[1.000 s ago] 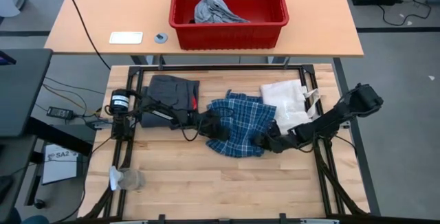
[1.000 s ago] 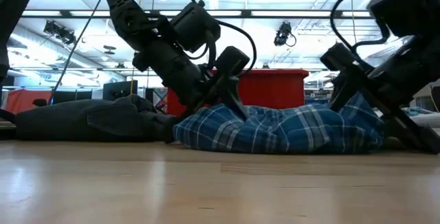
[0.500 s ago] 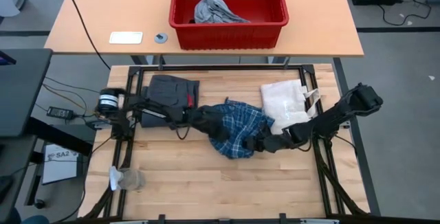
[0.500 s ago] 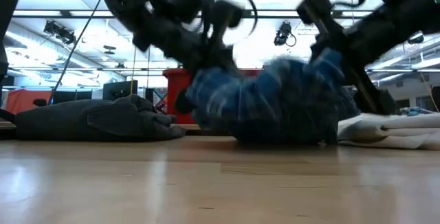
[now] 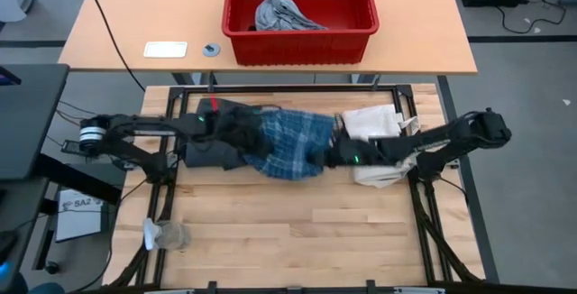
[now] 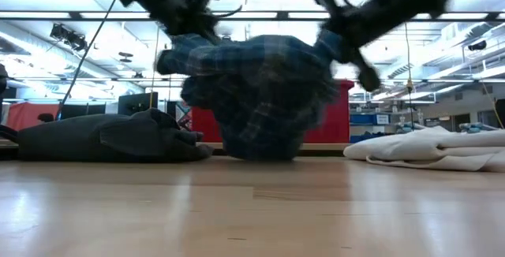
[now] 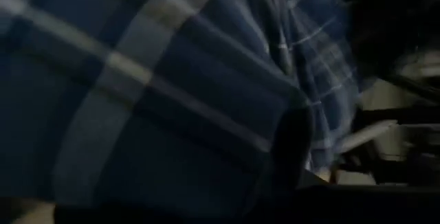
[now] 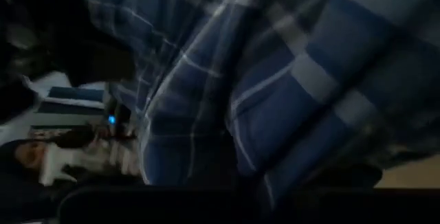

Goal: Fold Laundry from Bin
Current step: Stack the plaid pants on top of the black shorts

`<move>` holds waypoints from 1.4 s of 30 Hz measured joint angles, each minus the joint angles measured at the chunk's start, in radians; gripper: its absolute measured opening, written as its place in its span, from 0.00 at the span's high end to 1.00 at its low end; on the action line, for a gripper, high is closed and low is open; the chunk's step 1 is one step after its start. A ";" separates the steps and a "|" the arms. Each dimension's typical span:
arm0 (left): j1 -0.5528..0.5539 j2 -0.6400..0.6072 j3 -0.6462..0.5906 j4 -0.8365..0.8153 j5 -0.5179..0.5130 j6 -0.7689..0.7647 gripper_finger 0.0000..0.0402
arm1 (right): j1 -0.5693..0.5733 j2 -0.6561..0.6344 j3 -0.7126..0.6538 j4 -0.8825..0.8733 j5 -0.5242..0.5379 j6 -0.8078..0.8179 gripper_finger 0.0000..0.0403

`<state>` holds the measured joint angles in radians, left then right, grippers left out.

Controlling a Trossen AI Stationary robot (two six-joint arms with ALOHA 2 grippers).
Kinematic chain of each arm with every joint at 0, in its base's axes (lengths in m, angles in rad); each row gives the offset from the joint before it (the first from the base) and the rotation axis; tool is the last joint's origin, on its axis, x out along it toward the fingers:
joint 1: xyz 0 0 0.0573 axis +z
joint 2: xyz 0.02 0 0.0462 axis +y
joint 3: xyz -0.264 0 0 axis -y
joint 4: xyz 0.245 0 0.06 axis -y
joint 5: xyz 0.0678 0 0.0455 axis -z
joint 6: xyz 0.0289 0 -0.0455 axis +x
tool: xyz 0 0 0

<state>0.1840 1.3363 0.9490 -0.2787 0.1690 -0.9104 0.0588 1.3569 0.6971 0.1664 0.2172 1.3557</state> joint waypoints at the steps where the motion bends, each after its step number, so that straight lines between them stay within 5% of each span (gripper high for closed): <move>1: 0.021 -0.020 0.000 -0.031 -0.001 0.015 0.96 | -0.044 0.001 0.024 0.001 -0.033 -0.042 0.96; 11: 0.306 -0.254 0.006 -0.357 -0.030 0.196 0.96 | -0.358 0.317 0.472 -0.099 -0.344 -0.341 0.96; 27: 0.811 -0.308 0.192 -0.439 0.030 0.560 0.96 | -0.518 0.771 1.321 -0.412 -0.438 -0.568 0.96; 33: 0.848 -0.272 0.149 -0.715 0.019 0.614 0.96 | -0.471 0.884 1.381 -0.505 -0.482 -0.551 0.96; 42: 0.835 -0.285 -0.122 -0.742 0.172 0.597 0.94 | -0.345 0.952 1.381 -0.613 -0.498 -0.526 0.96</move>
<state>1.0189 1.0517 0.8267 -1.0210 0.3409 -0.3131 -0.2859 2.3093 2.0779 -0.4463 -0.2810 0.8299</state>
